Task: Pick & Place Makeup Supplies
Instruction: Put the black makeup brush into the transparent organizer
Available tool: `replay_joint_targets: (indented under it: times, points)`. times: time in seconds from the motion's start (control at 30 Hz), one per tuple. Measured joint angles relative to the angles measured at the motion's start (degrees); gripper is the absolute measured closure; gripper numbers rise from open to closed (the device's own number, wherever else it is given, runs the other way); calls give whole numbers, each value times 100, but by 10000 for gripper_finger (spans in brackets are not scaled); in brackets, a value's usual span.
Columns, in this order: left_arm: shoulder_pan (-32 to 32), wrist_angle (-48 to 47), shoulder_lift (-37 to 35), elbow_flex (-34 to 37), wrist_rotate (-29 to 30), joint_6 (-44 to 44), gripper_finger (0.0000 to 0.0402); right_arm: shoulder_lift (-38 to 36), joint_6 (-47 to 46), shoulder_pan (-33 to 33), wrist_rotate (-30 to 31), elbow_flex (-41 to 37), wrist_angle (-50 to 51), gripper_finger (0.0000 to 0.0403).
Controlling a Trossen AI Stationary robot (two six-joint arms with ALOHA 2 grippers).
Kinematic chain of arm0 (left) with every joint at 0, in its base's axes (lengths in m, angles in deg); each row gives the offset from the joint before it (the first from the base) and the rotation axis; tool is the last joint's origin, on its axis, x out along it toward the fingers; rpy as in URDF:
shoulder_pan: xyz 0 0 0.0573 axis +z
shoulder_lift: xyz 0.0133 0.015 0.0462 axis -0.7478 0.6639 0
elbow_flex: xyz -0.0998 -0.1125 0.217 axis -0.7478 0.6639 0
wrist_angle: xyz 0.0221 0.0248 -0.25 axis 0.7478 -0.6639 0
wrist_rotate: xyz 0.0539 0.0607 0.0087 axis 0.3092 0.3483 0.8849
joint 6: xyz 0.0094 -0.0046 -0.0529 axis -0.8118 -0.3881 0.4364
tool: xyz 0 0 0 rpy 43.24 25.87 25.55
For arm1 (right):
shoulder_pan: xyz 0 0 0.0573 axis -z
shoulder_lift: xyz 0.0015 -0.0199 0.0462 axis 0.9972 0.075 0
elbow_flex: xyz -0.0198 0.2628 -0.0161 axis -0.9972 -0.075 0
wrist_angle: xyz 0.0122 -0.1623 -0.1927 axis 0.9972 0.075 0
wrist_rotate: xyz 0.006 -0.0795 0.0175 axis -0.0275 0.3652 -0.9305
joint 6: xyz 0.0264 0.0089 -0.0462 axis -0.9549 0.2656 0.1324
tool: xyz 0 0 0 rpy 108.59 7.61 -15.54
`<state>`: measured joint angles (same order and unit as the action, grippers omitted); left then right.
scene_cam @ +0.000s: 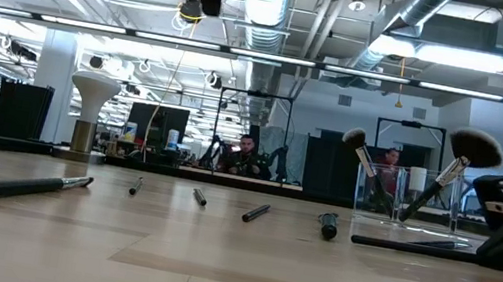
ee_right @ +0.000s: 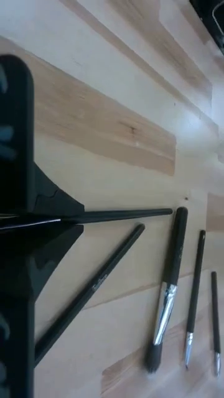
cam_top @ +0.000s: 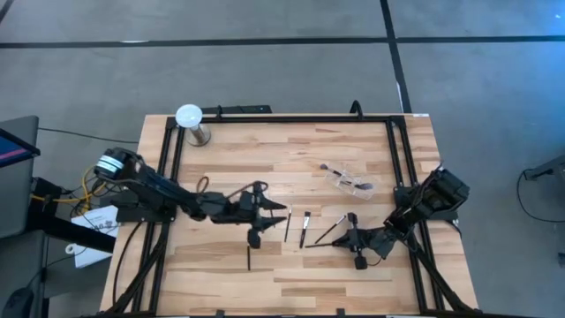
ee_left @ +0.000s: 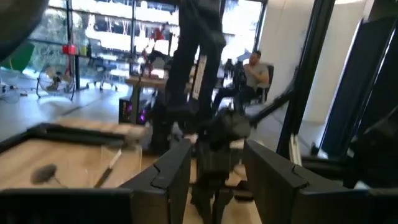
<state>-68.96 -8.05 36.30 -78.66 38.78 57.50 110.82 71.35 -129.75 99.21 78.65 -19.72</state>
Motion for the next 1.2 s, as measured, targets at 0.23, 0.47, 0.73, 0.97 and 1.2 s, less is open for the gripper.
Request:
replay_joint_targets:
  times: [0.23,0.47,0.73,0.97,1.2]
  points:
    - [97,-244,1220,-677,-310,521,256,3,-182,83,-49,13,-104,394]
    - [203,-244,2374,-1275,-400,721,256,5,-193,236,-192,94,-148,391]
    - [179,-251,3130,-1661,-597,1222,256,0,258,454,-427,441,-166,398]
    - [181,-348,3287,-1656,-956,1907,256,-6,263,648,-371,458,-165,393]
    - [175,-738,3263,-1656,-1180,2092,256,-8,400,981,-348,541,-162,396]
